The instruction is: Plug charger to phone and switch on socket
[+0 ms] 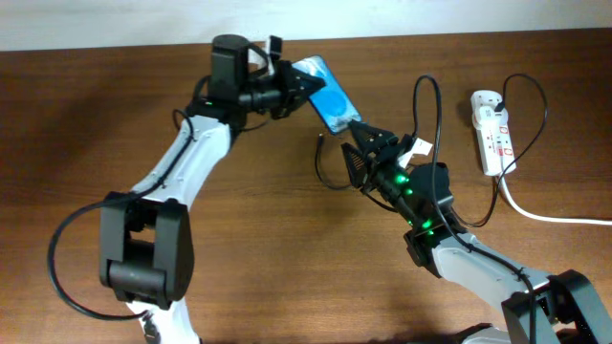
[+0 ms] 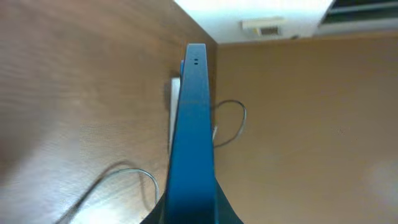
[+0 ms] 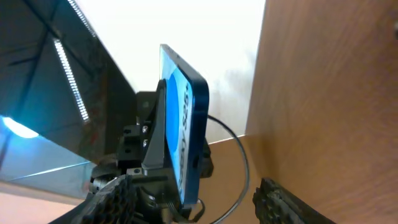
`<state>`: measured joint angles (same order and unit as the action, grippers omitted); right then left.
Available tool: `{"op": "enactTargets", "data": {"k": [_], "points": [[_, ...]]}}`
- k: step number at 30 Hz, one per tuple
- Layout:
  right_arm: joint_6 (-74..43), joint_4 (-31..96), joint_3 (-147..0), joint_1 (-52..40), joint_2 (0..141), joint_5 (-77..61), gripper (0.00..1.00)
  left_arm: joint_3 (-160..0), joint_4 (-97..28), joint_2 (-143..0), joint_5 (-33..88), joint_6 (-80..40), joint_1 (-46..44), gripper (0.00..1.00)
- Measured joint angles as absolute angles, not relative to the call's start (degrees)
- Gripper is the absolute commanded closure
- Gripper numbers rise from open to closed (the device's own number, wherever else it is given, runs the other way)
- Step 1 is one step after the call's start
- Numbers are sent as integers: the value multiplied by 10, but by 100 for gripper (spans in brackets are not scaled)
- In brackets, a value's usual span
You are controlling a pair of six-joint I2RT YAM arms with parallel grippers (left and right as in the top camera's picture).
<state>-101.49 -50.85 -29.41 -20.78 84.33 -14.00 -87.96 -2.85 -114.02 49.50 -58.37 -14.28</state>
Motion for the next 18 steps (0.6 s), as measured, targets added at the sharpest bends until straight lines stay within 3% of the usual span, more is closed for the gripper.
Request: {"op": "enactTargets", "data": {"k": [2, 7, 10, 15, 18], "points": [[-984, -508, -294, -208, 843, -145, 26, -880, -32, -1140, 509, -559, -114, 100], [-804, -501, -294, -208, 843, -168, 26, -880, -32, -1140, 605, -540, -51, 100], [-665, -469, -294, -208, 843, -218, 47, -880, -32, -1140, 687, -536, -6, 100], [-560, -300, -296, -208, 843, -256, 48, -880, -29, -1140, 785, -524, 24, 100], [-503, -164, -328, -208, 843, -263, 54, -880, -26, -1140, 819, -522, 39, 100]]}}
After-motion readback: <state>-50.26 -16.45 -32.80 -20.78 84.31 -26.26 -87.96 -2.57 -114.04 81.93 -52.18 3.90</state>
